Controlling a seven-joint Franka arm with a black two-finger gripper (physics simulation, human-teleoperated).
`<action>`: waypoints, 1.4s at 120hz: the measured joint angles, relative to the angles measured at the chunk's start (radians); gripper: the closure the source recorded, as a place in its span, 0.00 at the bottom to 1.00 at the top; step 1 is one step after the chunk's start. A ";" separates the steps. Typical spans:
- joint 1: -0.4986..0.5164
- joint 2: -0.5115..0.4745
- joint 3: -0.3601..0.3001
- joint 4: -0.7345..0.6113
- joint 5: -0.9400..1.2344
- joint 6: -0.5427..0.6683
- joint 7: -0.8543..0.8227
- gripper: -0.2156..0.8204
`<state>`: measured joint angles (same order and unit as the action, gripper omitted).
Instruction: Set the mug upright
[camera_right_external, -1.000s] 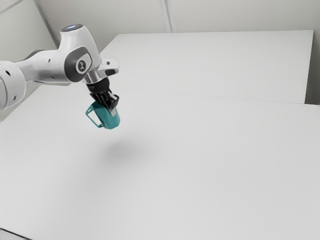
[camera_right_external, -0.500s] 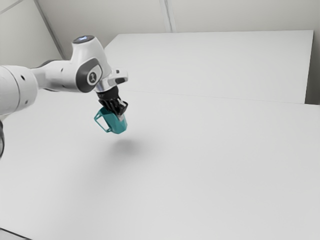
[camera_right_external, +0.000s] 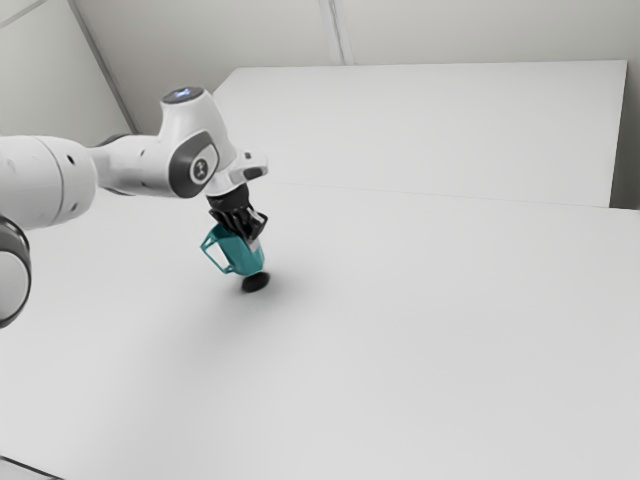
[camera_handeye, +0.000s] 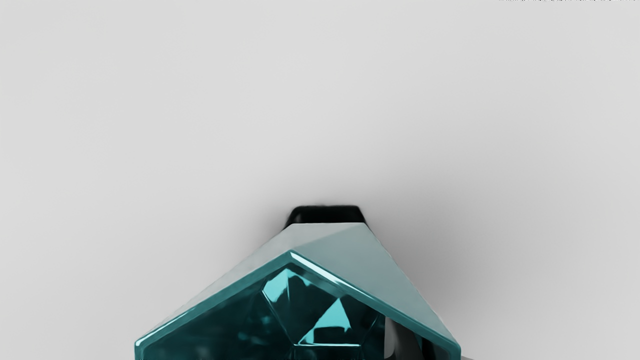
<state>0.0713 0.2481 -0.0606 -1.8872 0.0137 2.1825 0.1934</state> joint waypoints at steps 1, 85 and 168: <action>0.000 0.001 0.000 0.000 0.001 0.001 0.000 0.96; -0.005 0.058 0.004 0.021 0.046 0.019 -0.010 0.96; -0.026 0.001 0.004 0.035 0.040 0.011 -0.001 0.29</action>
<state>0.0456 0.2493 -0.0567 -1.8522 0.0539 2.1939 0.1929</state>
